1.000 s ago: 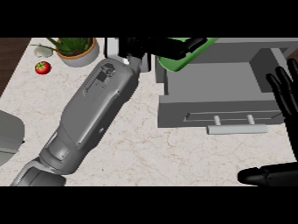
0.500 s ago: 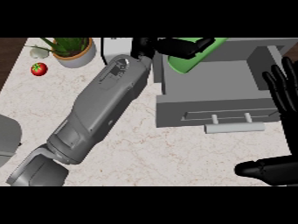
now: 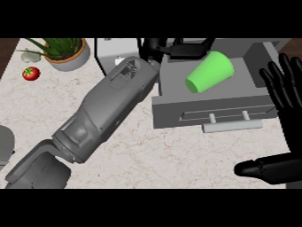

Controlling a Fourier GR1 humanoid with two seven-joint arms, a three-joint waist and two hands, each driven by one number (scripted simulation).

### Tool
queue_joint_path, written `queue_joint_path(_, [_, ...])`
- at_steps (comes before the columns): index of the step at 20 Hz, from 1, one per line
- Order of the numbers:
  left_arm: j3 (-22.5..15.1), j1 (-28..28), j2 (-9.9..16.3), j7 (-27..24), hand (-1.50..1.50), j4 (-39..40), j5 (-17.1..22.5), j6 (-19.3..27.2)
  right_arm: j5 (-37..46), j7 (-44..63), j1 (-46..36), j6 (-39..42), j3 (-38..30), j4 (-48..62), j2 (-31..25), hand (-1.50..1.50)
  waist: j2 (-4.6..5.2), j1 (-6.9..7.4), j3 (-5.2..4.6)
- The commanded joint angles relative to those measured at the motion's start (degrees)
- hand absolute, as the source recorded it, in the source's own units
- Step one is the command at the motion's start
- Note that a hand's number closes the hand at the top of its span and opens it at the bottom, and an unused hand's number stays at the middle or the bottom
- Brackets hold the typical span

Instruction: Pick up the cup, place it into the drawer and close the drawer

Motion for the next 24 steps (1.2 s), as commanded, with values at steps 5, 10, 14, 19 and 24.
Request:
queue_joint_path(5, [-6.79, -4.4, 0.0, 2.85, -1.5, 5.11, 0.51, 2.16, -3.51, 0.0, -3.0, 1.16, -3.18, 2.77, -1.57, -1.5, 0.44, -1.38, 0.05])
queue_joint_path(10, [-9.44, -1.68, 0.0, 1.32, -1.5, 2.5, 3.33, 3.78, -3.54, -0.8, -1.04, 1.51, -1.35, 1.17, -0.18, -1.5, 0.31, -1.18, 0.01])
queue_joint_path(14, [-7.6, -2.19, 0.0, -1.05, -1.5, 1.79, 7.15, 3.21, -6.18, 1.4, -3.23, 2.03, -1.93, -0.1, -1.0, -1.5, 0.68, -2.36, 0.0])
queue_joint_path(19, [-4.46, -1.04, 0.0, -8.28, -1.5, -1.09, 11.12, -1.35, -8.64, 1.99, 0.09, 2.64, -1.41, -1.87, 0.04, -1.5, -0.06, 0.24, -0.05])
queue_joint_path(24, [-2.5, 0.51, 0.0, -8.03, -1.5, -4.4, 13.46, -2.18, -9.24, 1.59, 3.89, 4.14, -1.83, -3.0, -0.68, -1.5, -0.82, 3.16, -0.06])
